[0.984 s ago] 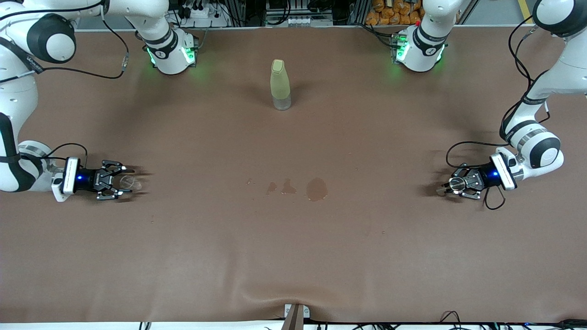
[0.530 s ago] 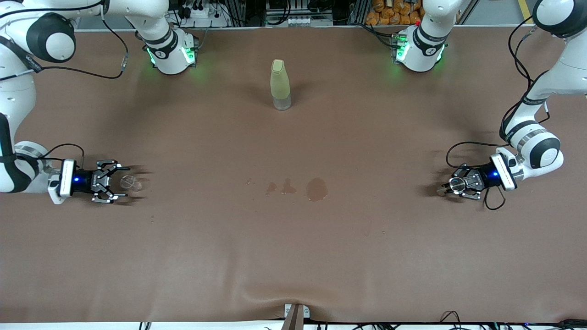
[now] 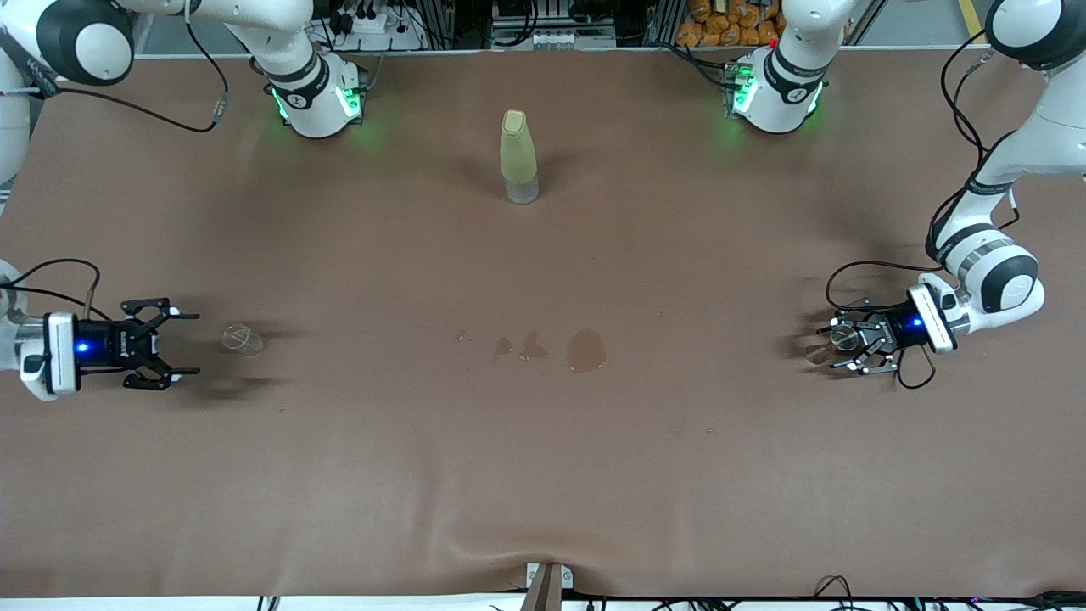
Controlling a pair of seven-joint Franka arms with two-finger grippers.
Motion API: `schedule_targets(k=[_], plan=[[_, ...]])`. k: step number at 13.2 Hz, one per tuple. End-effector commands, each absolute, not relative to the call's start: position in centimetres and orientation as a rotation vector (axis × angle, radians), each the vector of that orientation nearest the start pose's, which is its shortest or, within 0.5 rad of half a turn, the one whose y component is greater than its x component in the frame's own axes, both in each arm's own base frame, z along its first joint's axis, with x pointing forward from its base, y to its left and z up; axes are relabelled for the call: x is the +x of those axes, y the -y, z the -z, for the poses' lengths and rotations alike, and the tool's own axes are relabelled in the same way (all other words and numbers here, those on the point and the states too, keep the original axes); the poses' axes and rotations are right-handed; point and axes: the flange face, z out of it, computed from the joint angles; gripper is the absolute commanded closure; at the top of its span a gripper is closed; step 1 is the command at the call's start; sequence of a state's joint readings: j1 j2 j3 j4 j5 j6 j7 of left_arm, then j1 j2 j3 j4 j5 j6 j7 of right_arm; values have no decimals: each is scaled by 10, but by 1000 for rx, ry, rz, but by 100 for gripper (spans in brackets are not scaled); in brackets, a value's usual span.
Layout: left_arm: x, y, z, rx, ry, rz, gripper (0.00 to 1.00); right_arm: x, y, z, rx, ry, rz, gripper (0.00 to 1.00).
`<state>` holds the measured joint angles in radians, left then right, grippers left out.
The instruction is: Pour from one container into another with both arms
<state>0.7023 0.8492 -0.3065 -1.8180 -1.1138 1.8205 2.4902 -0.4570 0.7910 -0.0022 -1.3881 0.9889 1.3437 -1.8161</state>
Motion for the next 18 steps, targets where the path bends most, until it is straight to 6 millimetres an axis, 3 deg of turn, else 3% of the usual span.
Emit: schedule_targets(k=[1, 4, 7, 10, 14, 16, 18], plan=[[561, -172, -107, 1595, 1179, -1146, 0, 645, 168, -312, -1738, 1004, 518, 0], [572, -202, -140, 1680, 1199, -1034, 0, 652, 148, -383, -1938, 929, 399, 0], [587, -238, -214, 1845, 1228, -870, 0, 648, 126, -436, -2104, 804, 254, 0], [605, -254, -298, 2053, 1193, -698, 0, 642, 96, -499, -2372, 687, 166, 0], [639, -213, -398, 2275, 1091, -519, 0, 623, 62, -558, -2680, 543, 54, 0], [648, -182, -447, 2423, 1080, -417, 0, 610, 62, -580, -2800, 482, 30, 0], [650, -153, -483, 2576, 970, -327, 0, 600, 57, -600, -2902, 429, 25, 0]])
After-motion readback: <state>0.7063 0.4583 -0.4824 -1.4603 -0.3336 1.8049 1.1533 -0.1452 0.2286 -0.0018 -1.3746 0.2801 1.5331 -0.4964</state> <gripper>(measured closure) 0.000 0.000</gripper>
